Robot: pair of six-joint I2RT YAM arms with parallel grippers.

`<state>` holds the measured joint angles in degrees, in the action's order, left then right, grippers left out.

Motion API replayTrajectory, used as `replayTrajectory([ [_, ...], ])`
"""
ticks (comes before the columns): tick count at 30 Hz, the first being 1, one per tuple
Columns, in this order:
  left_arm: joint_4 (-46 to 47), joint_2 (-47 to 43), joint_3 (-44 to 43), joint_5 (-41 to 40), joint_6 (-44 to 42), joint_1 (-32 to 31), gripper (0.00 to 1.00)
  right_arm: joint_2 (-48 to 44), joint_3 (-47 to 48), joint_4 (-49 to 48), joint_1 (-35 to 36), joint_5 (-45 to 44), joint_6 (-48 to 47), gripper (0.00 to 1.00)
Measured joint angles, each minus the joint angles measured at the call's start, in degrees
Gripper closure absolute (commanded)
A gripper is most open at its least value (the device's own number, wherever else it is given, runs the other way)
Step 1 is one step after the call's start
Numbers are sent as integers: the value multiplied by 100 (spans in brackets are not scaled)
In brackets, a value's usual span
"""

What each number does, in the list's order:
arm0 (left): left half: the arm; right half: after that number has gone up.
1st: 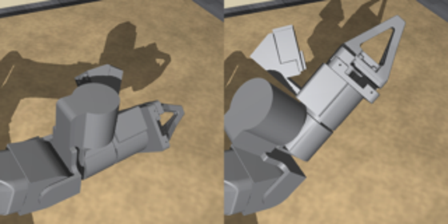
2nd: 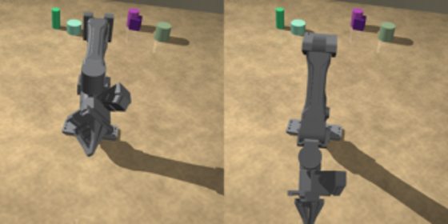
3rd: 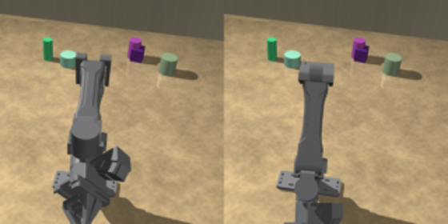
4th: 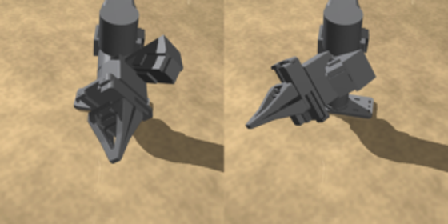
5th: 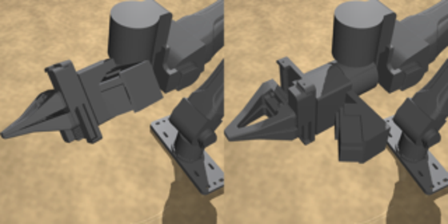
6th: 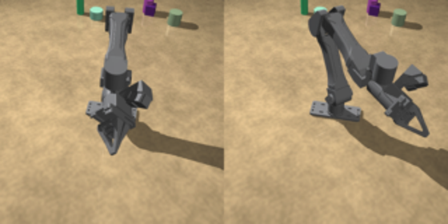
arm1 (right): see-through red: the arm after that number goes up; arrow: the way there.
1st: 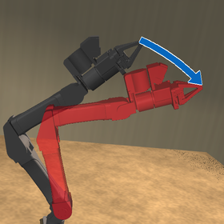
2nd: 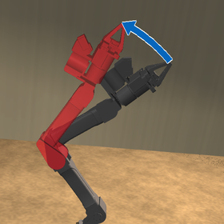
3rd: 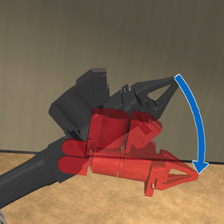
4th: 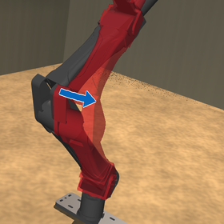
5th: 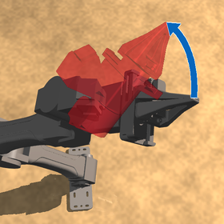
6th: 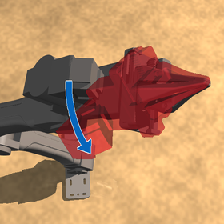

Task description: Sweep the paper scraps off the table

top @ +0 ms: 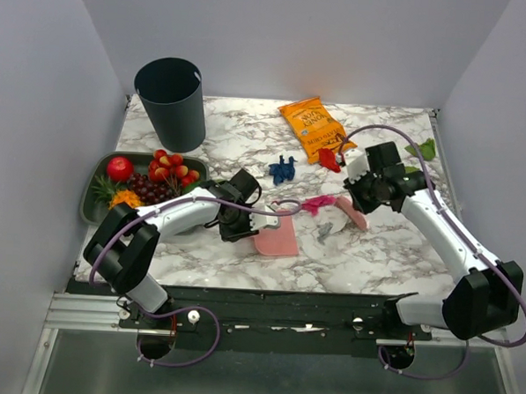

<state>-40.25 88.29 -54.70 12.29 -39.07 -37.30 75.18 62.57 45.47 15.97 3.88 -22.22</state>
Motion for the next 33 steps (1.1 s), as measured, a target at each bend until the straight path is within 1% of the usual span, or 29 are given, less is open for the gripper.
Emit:
replayTrajectory([
  [3, -26, 162, -81, -15, 7, -94, 100, 170, 87, 20, 527, 321, 142, 100],
  [6, -37, 251, -219, -9, 63, -116, 100, 409, 393, 48, 949, 791, 271, 100],
  [11, -35, 490, -511, 79, 212, -120, 100, 763, 1115, 149, 1200, 1873, 638, 99],
  [13, -37, 542, -584, 149, 275, -120, 100, 798, 1388, 203, 1200, 2090, 721, 100],
  [16, -46, 542, -601, 238, 337, -120, 100, 741, 1650, 306, 1196, 2155, 734, 99],
  [21, -136, 330, -457, 317, 330, -52, 100, 551, 1700, 431, 1167, 1886, 732, 99],
  [25, -321, -87, -238, 317, 243, 61, 100, 590, 1856, 343, 1165, 1152, 667, 99],
  [30, -557, -334, -116, 258, 225, 177, 100, 1025, 2339, -50, 1139, 273, 415, 99],
  [33, -616, -479, -13, 129, 284, 179, 100, 1364, 2472, -348, 1134, -168, 264, 99],
])
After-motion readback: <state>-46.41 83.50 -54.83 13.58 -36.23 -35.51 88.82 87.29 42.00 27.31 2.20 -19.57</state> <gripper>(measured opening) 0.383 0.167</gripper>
